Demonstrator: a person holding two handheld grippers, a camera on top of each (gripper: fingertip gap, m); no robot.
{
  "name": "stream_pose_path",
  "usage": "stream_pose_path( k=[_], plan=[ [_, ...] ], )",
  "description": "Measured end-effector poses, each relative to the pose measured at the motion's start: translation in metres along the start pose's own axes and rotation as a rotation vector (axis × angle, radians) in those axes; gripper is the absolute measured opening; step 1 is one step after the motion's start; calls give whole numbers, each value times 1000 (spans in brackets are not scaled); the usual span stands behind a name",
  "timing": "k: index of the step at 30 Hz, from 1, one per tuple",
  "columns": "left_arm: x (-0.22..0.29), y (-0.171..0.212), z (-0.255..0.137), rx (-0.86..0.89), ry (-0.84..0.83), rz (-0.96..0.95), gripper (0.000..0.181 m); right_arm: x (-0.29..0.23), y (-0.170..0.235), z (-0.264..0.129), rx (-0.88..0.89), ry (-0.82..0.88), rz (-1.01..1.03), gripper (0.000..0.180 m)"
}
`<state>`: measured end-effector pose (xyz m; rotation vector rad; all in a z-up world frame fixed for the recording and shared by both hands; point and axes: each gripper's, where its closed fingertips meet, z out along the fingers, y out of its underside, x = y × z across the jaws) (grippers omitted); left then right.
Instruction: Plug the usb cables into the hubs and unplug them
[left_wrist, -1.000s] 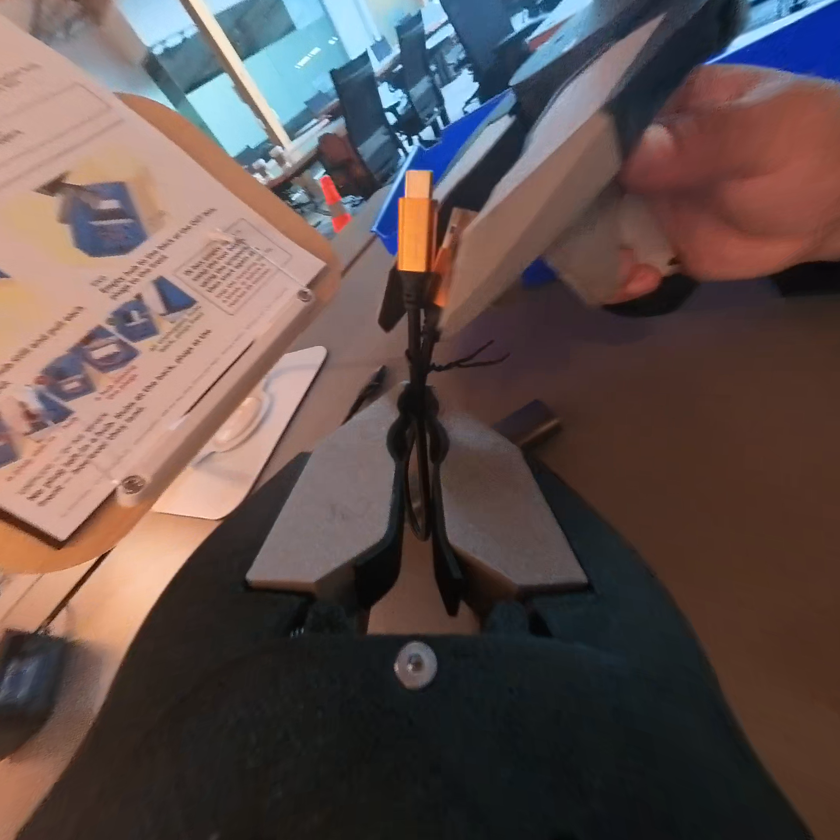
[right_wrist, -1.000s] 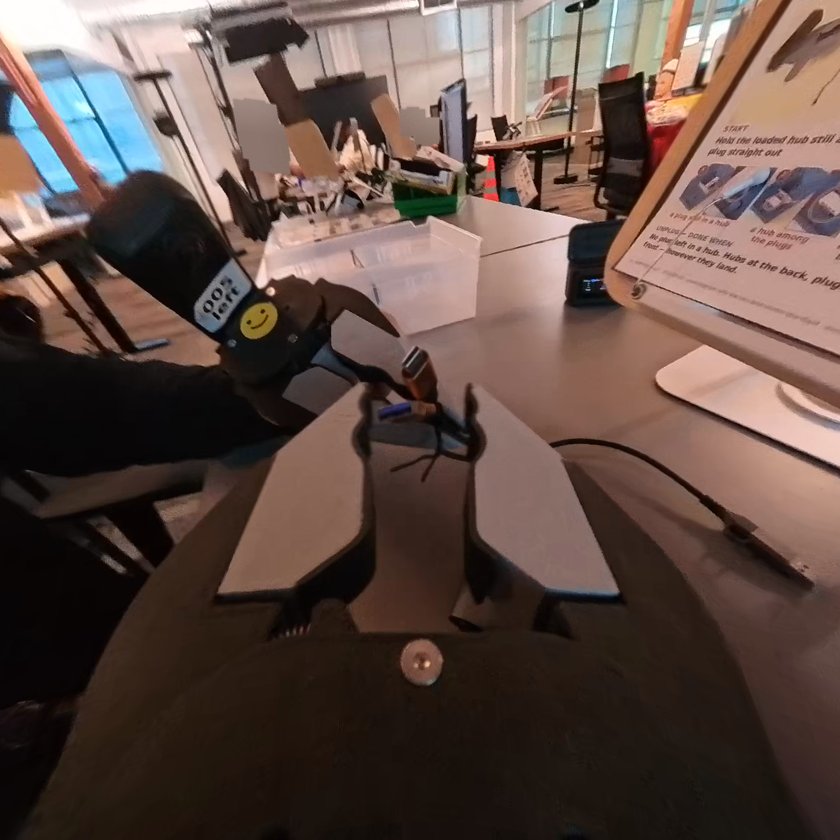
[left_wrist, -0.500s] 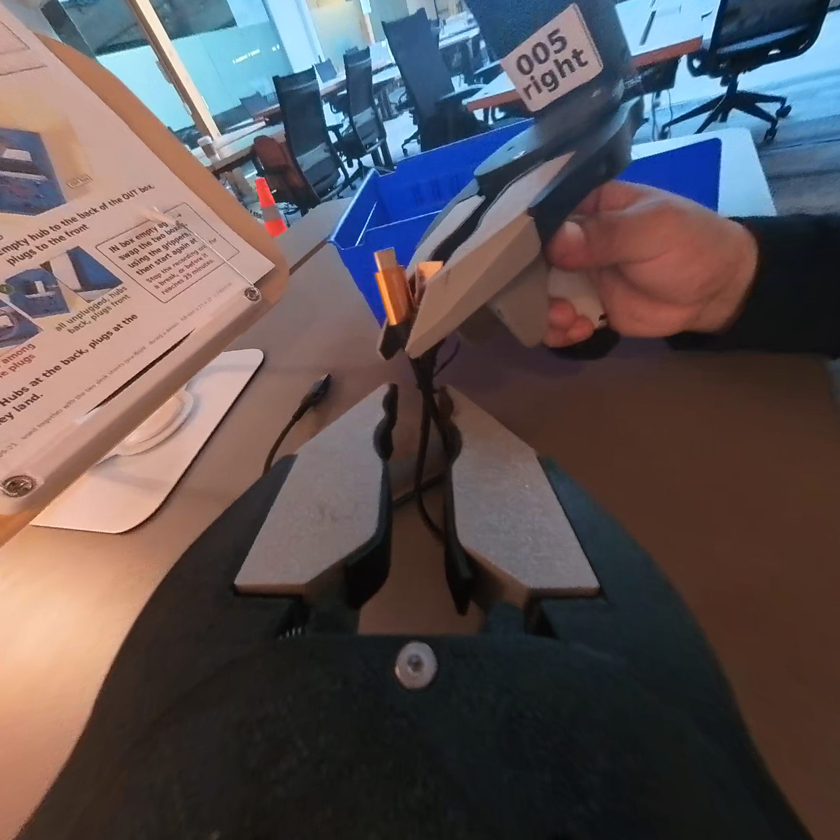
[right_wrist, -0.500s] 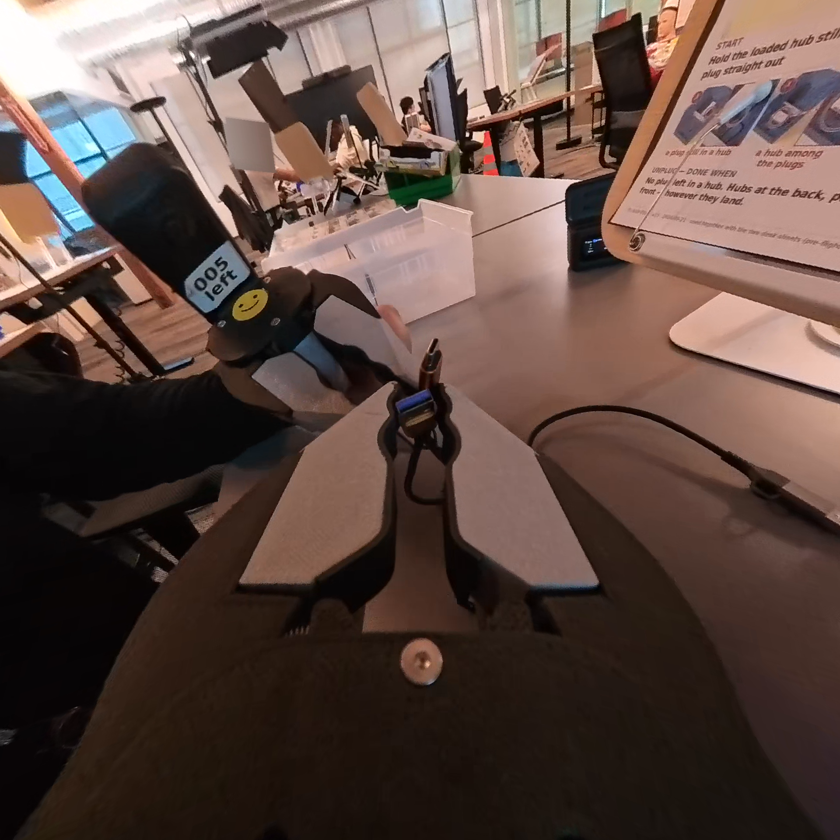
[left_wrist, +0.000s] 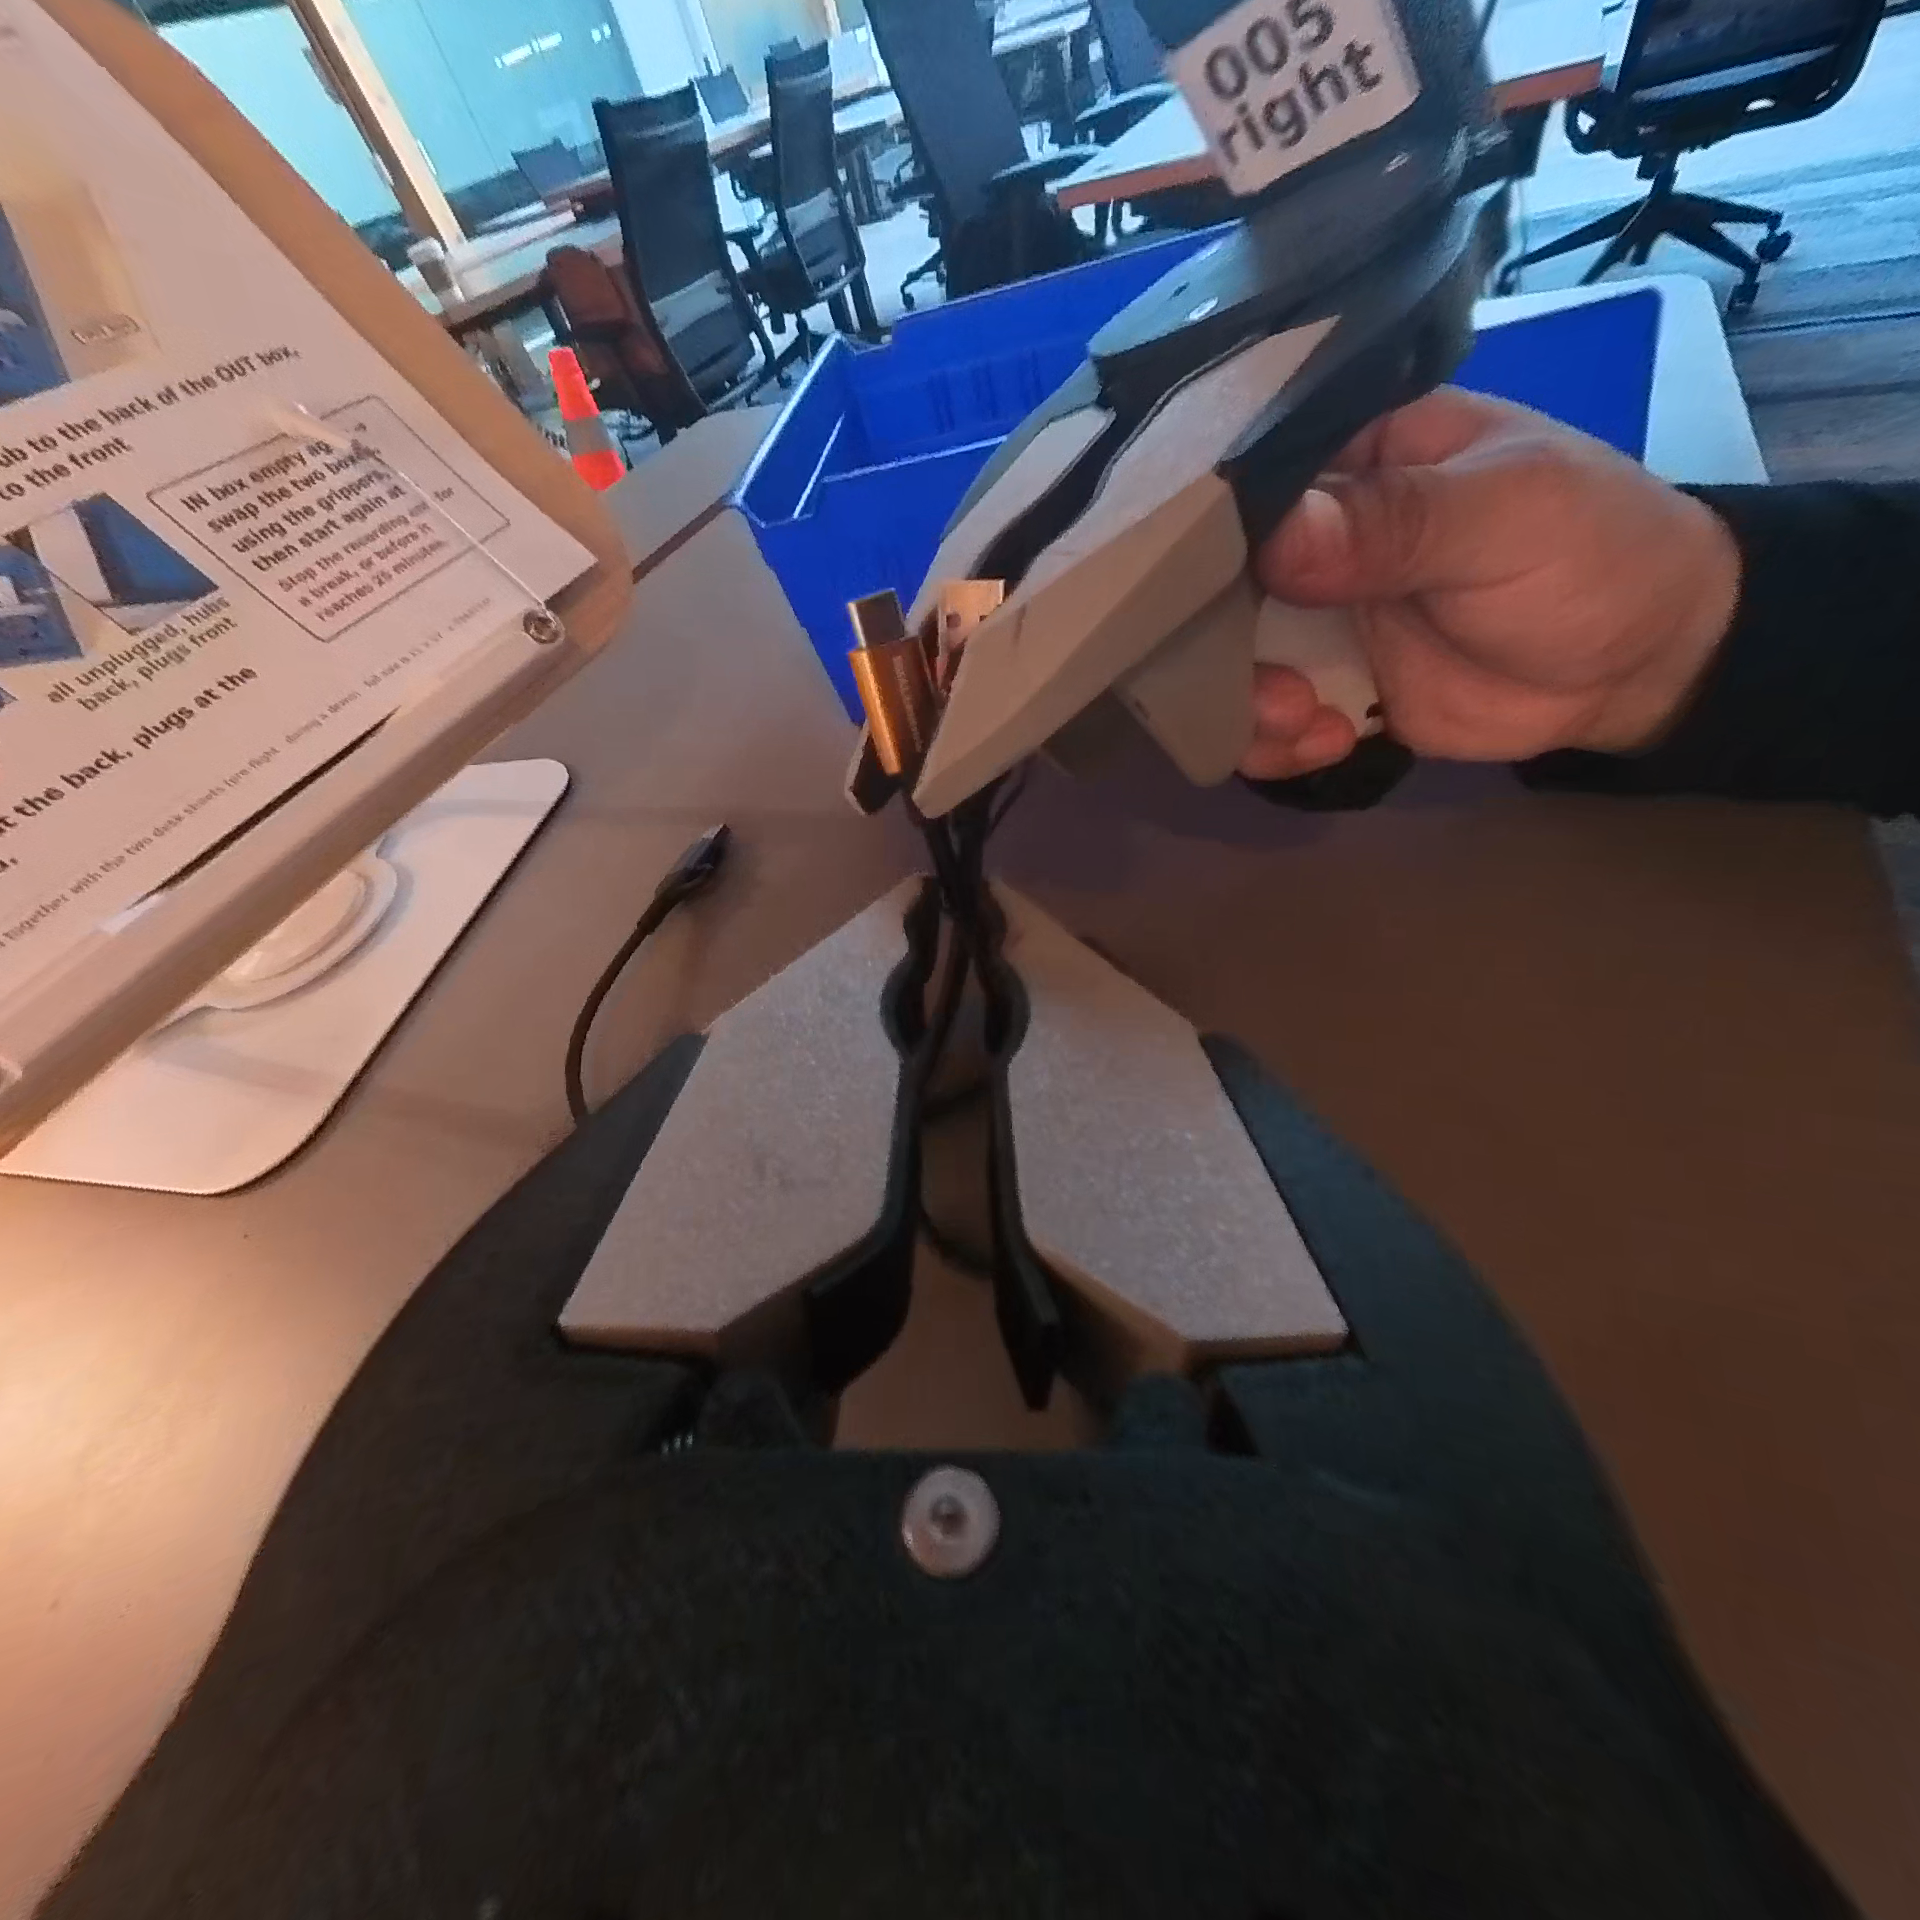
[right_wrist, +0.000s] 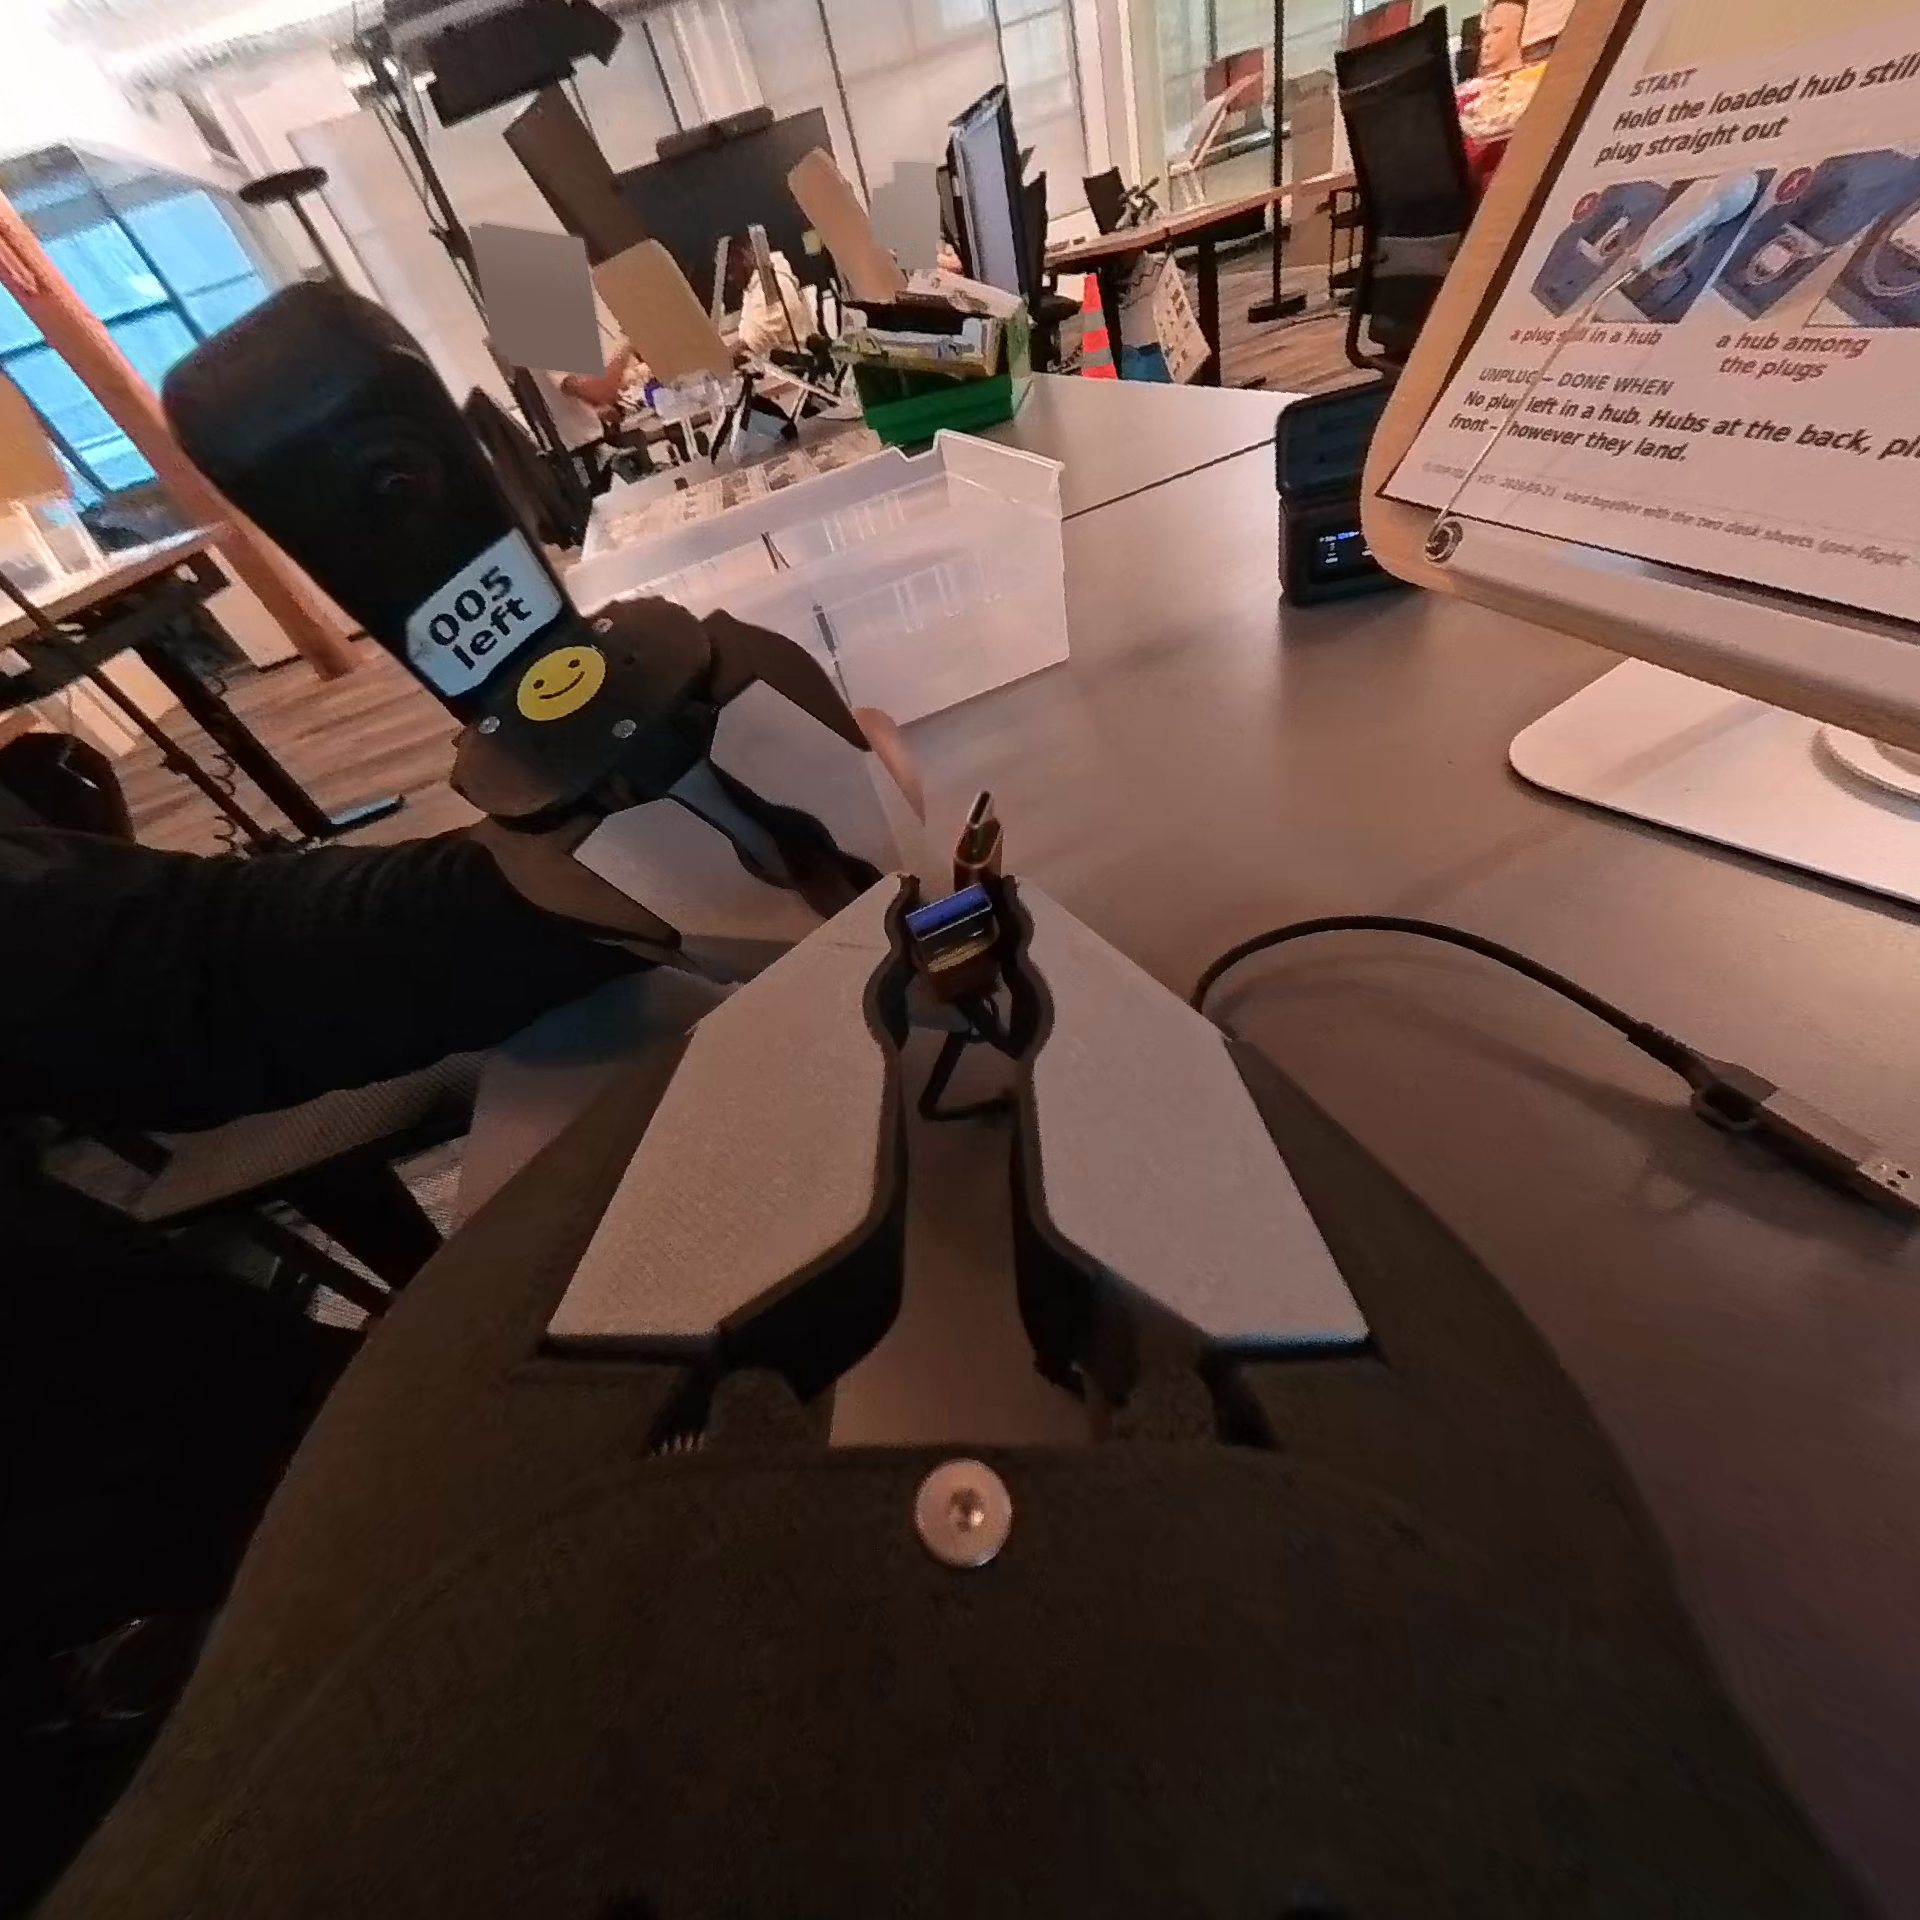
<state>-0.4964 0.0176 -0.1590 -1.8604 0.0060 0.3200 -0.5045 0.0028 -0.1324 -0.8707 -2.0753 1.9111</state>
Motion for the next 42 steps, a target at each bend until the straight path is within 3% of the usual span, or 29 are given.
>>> stream_pose_path(
  k=[10,21,27,33,38,42],
  plan=[
    [-2,14,5,-74,-9,-7,4,9,2,-2,-6,58,1,12],
    [-3,5,0,-44,2,-17,2,3,4,2,-6,13,3,12],
    [-1,15,6,-87,-12,-7,4,8,5,-1,-44,130,-100,12],
    [-1,14,6,-87,-41,47,4,11,1,-7,-6,113,-31,11],
    [-3,1,0,-33,-59,89,0,26,20,-3,-174,316,-226,12],
    [-5,9,1,-73,-65,83,0,9,8,-1,-106,254,-258,12]
  ],
)
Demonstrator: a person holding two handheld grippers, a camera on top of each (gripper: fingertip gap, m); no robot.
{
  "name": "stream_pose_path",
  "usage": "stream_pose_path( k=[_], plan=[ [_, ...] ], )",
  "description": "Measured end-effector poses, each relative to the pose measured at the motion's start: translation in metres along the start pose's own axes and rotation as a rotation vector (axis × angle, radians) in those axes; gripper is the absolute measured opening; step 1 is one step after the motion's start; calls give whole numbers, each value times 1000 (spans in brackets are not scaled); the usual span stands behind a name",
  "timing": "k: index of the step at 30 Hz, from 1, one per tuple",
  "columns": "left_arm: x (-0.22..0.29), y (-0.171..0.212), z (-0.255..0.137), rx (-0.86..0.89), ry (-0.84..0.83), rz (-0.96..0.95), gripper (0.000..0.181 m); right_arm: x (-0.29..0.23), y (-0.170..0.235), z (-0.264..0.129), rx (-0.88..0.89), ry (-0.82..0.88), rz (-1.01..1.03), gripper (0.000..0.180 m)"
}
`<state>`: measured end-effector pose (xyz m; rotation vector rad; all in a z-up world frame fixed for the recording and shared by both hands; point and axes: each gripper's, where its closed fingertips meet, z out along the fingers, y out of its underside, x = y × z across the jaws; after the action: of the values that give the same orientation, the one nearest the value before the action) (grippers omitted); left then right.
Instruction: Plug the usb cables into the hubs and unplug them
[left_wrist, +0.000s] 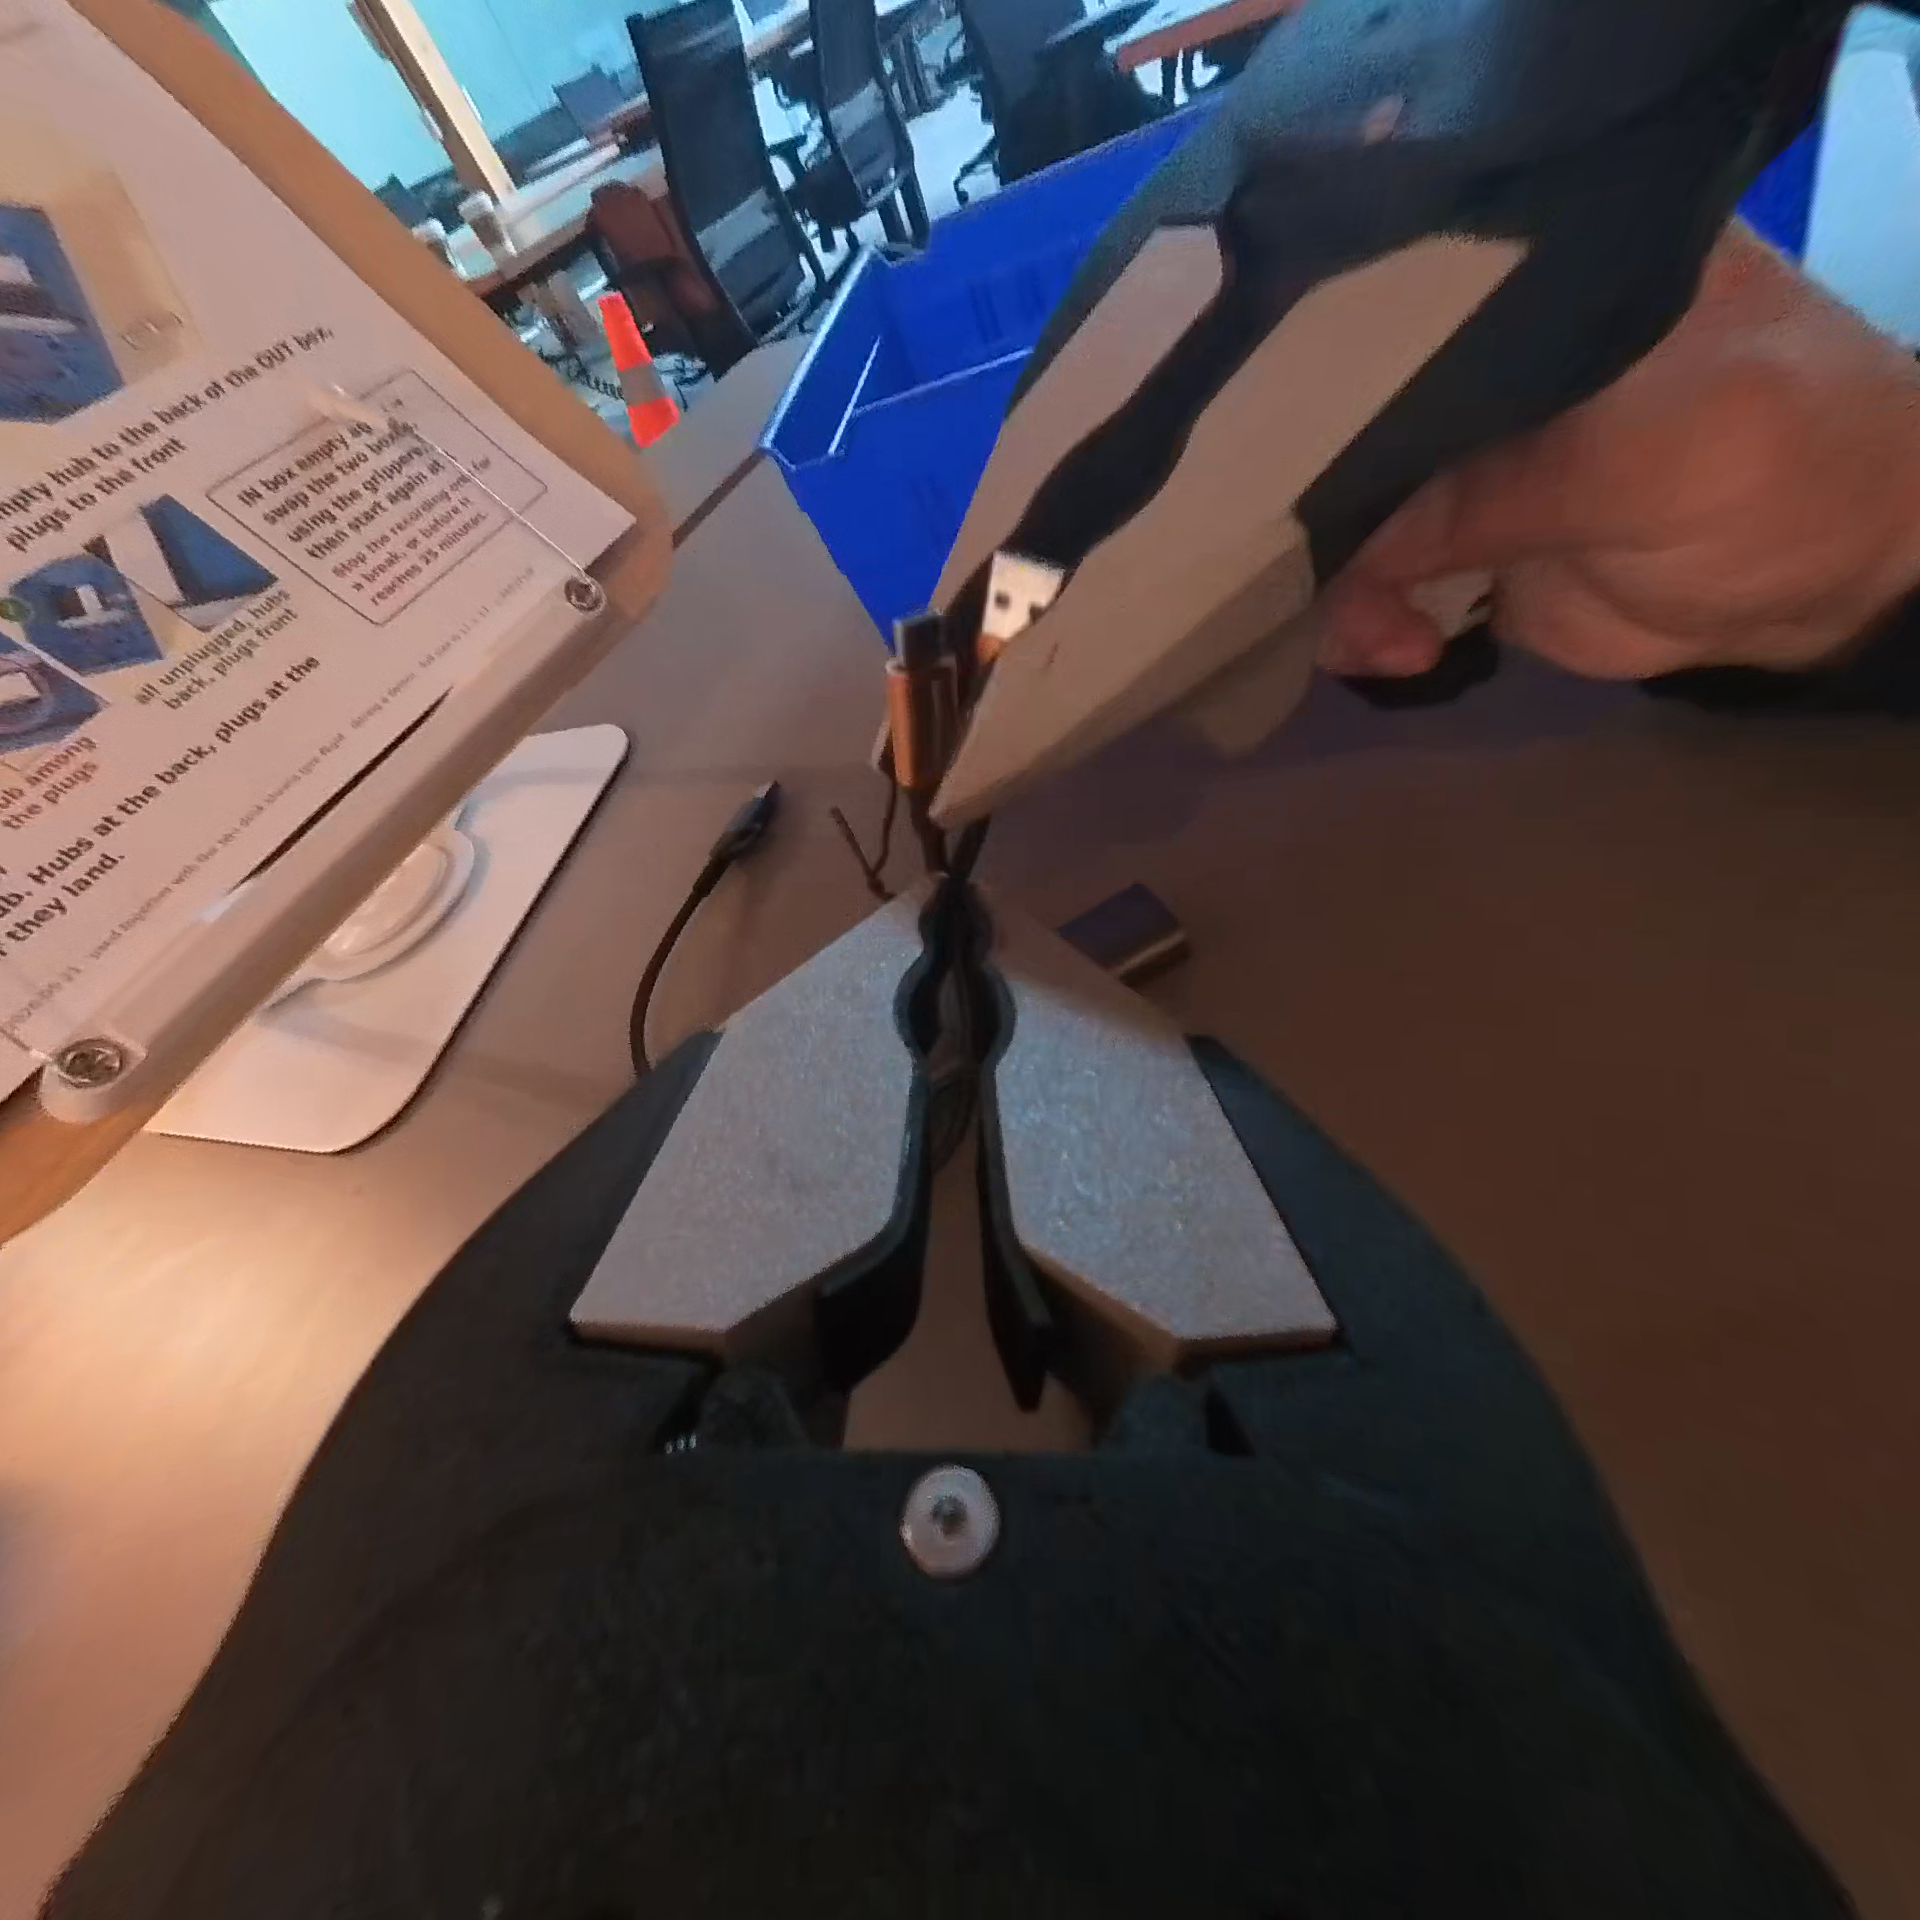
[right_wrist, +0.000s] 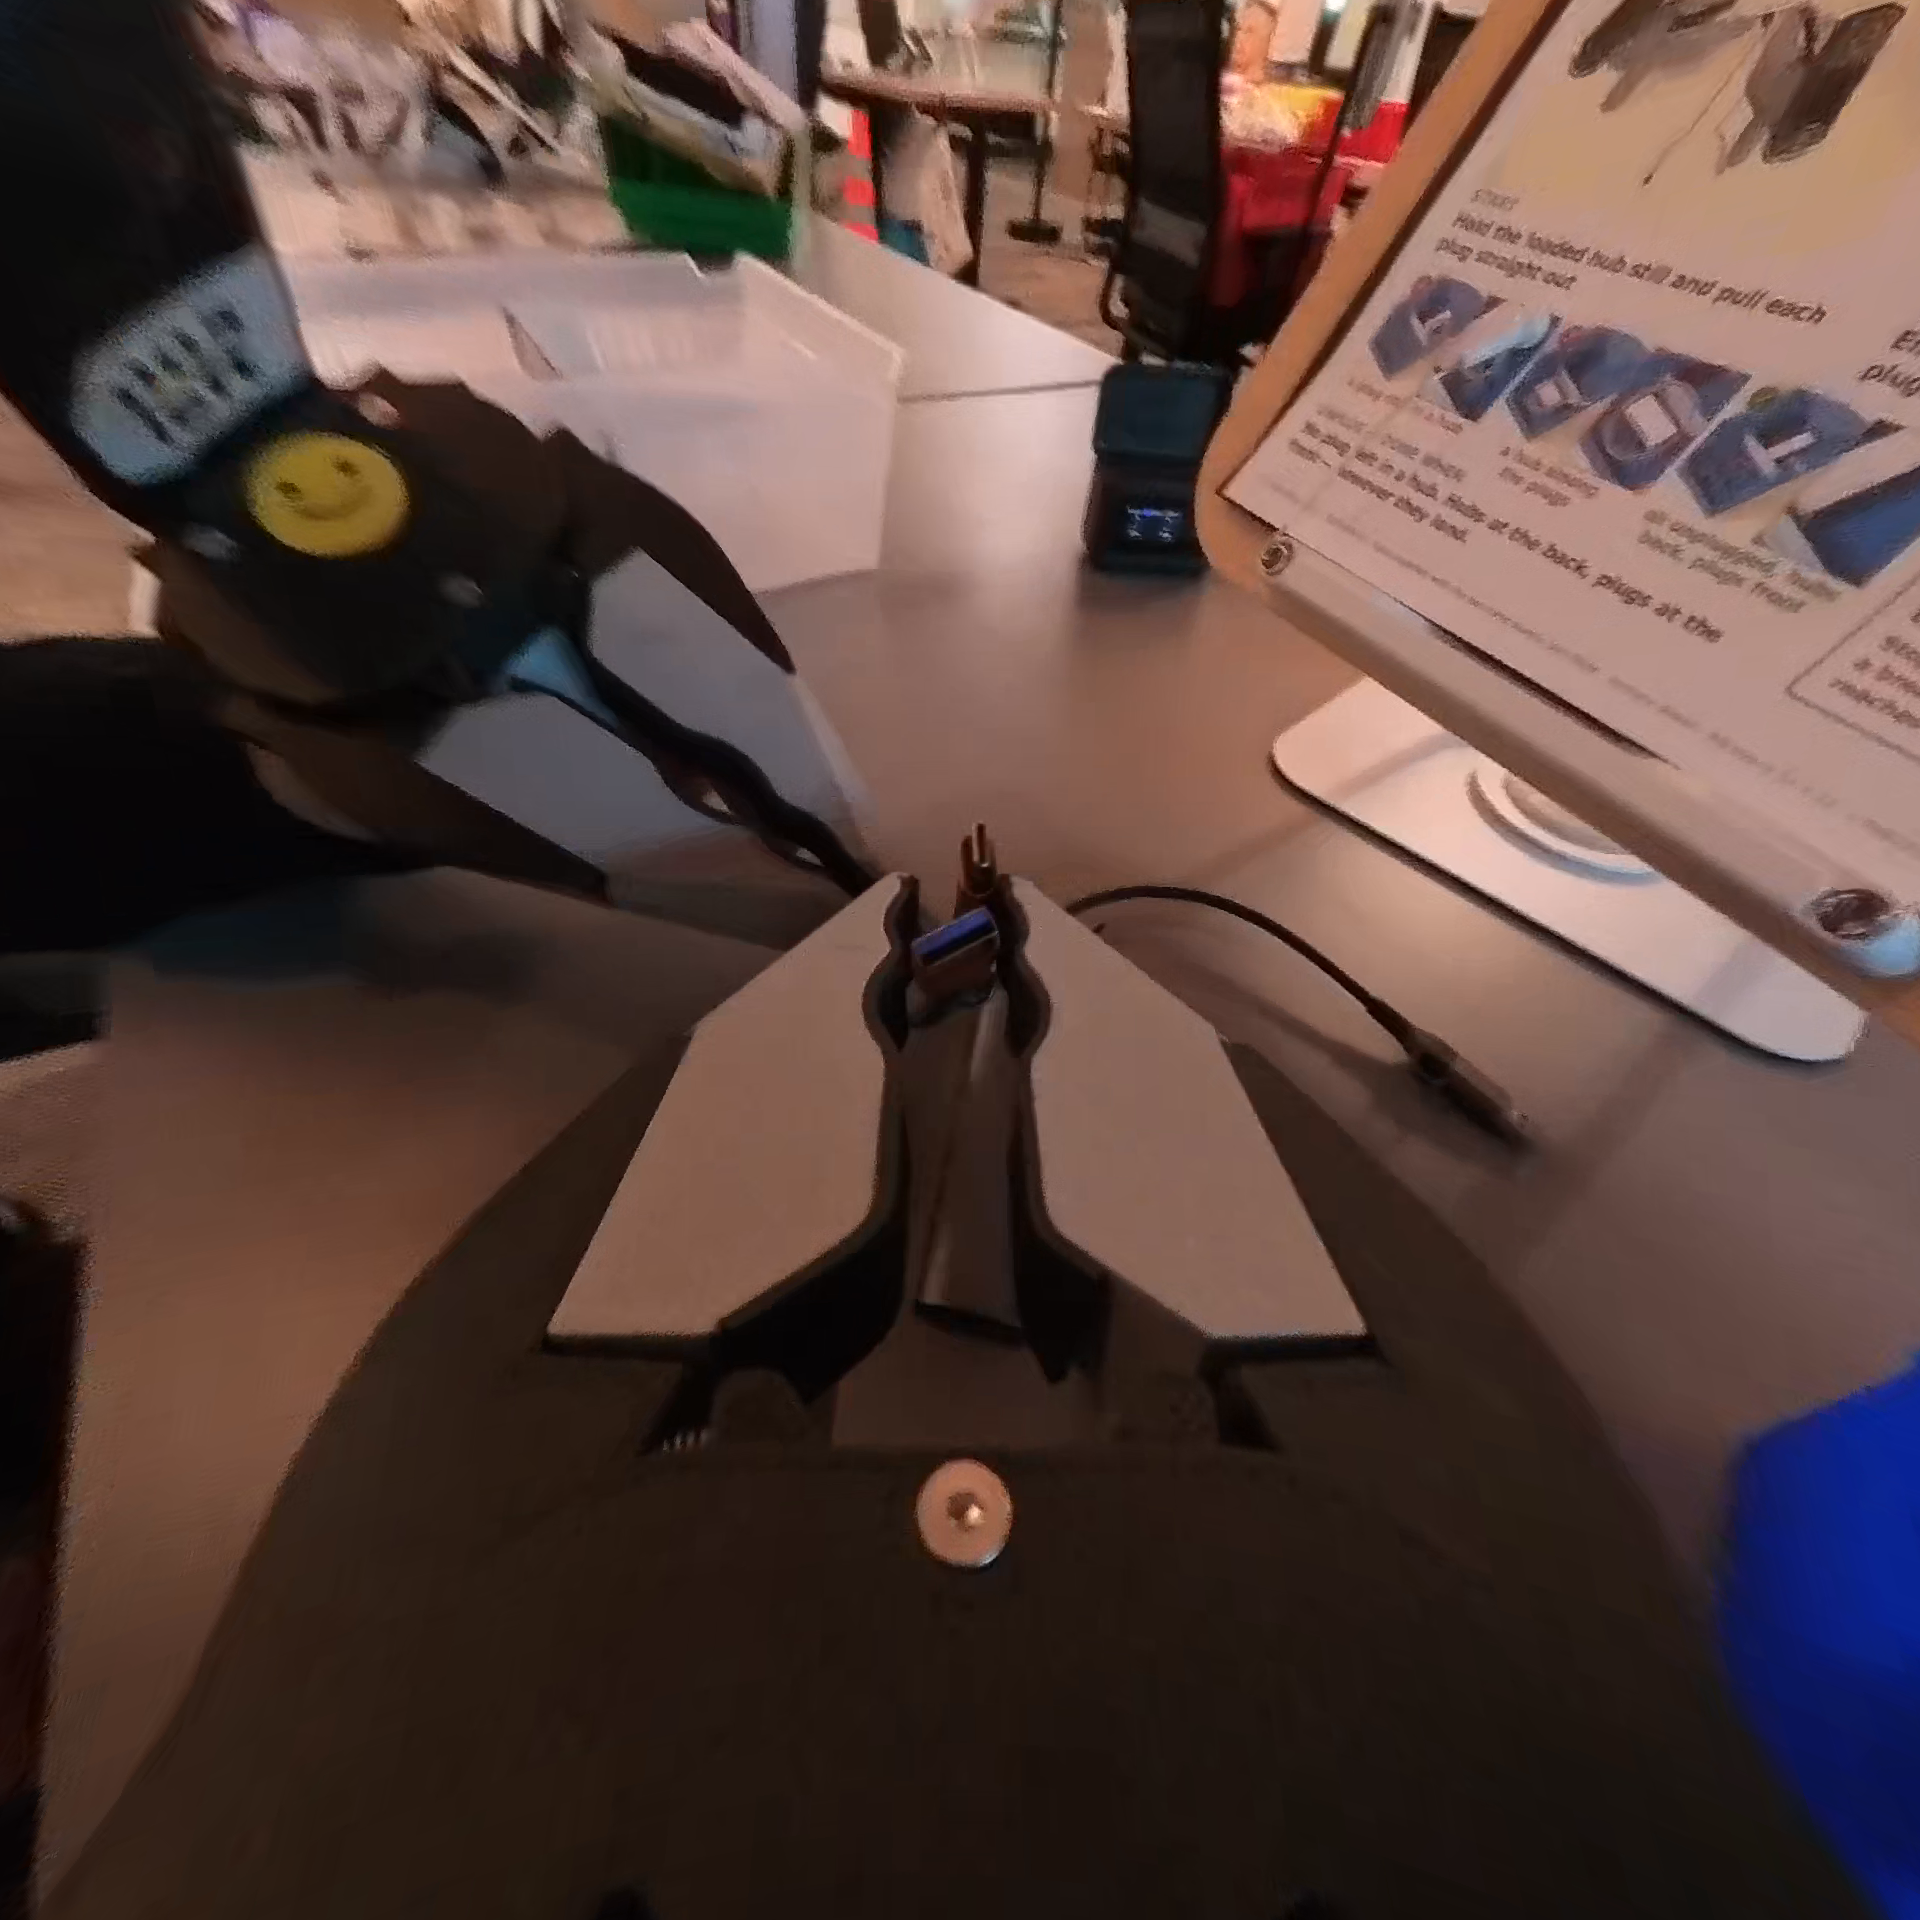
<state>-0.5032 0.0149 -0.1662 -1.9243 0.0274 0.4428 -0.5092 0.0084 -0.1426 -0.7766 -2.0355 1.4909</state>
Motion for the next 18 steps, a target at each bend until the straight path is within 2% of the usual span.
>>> stream_pose_path(
  k=[4,6,8,10,12,18],
  plan=[
    [9,-3,0,33,54,-22,1,3,-6,-7,49,-45,82,12],
    [7,-8,-1,57,25,-14,20,1,-9,-8,84,-108,146,12],
    [6,-9,0,55,4,4,25,-5,-14,-10,122,-184,193,12],
    [7,-6,2,38,-7,25,22,-10,-17,-11,143,-232,219,12],
    [6,-5,3,27,-22,47,8,-14,-19,-11,149,-259,221,12],
    [3,-4,1,26,-9,8,8,-6,-18,-11,130,-182,175,12]
  ],
)
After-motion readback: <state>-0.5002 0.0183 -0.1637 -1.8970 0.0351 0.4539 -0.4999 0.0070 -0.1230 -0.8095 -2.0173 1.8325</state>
